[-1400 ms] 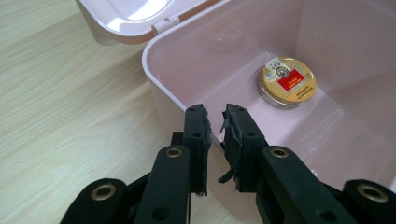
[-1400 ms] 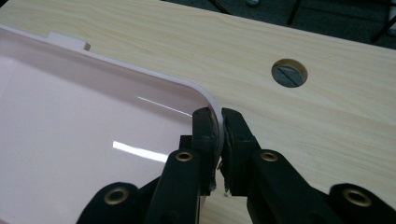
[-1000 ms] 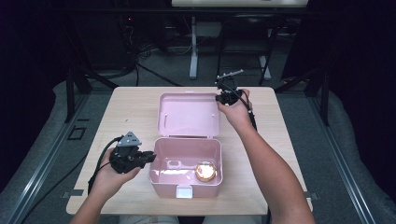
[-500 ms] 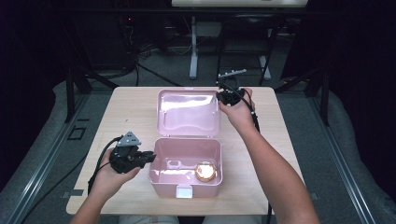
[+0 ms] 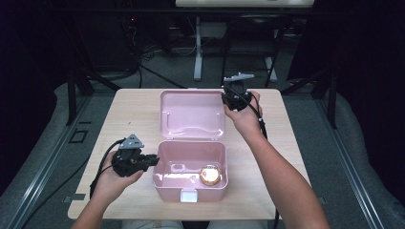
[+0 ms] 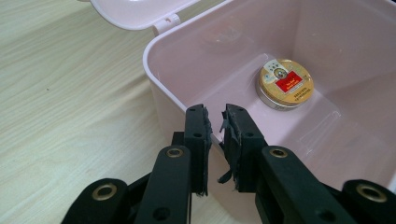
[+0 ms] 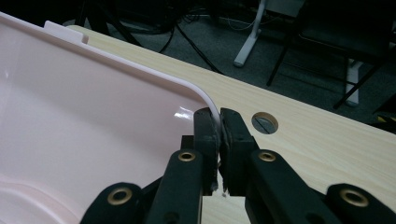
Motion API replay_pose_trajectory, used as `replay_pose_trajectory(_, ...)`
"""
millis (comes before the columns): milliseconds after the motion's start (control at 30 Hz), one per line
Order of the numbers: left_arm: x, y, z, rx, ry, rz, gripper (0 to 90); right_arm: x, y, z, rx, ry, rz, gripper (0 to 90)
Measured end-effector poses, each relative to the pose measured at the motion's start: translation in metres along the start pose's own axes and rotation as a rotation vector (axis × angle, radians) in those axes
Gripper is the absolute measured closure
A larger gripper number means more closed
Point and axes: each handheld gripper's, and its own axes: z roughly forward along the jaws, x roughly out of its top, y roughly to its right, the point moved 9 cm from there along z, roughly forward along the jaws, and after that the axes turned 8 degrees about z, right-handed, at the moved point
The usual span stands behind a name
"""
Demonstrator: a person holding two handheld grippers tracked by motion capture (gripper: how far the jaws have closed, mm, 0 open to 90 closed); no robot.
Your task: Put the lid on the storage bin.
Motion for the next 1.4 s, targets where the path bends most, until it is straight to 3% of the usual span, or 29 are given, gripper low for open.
replay_pose_trajectory(300, 0.001, 0.0, 0.0, 0.0, -0.002, 0.0, 79.0, 0.001, -0.001, -0.007, 0.015, 0.02, 0.011, 86.3)
replay_pose_trajectory(567, 0.001, -0.003, 0.002, -0.001, 0.0, -0.005, 77.9, 0.002, -0.004, -0.018, 0.015, 0.049, -0.021, 86.5)
replay_pose_trajectory(833, 0.009, -0.018, 0.001, 0.026, 0.021, -0.014, 73.6, 0.003, -0.006, -0.023, 0.019, 0.061, -0.037, 86.6)
replay_pose_trajectory(867, 0.015, -0.029, -0.001, 0.052, 0.042, -0.024, 73.1, 0.003, -0.007, -0.024, 0.021, 0.065, -0.039, 86.6)
replay_pose_trajectory(1033, 0.037, -0.053, -0.009, 0.09, 0.125, -0.071, 68.4, 0.003, -0.009, -0.025, 0.022, 0.069, -0.05, 86.6)
replay_pose_trajectory(1100, 0.047, -0.061, -0.012, 0.085, 0.157, -0.1, 68.1, 0.003, -0.009, -0.025, 0.021, 0.07, -0.05, 86.6)
replay_pose_trajectory(1267, 0.068, -0.078, -0.013, 0.133, 0.171, -0.093, 68.1, 0.003, -0.008, -0.024, 0.025, 0.07, -0.046, 86.6)
replay_pose_trajectory(1400, 0.085, -0.085, -0.011, 0.143, 0.184, -0.1, 68.2, 0.003, -0.009, -0.024, 0.021, 0.071, -0.048, 86.6)
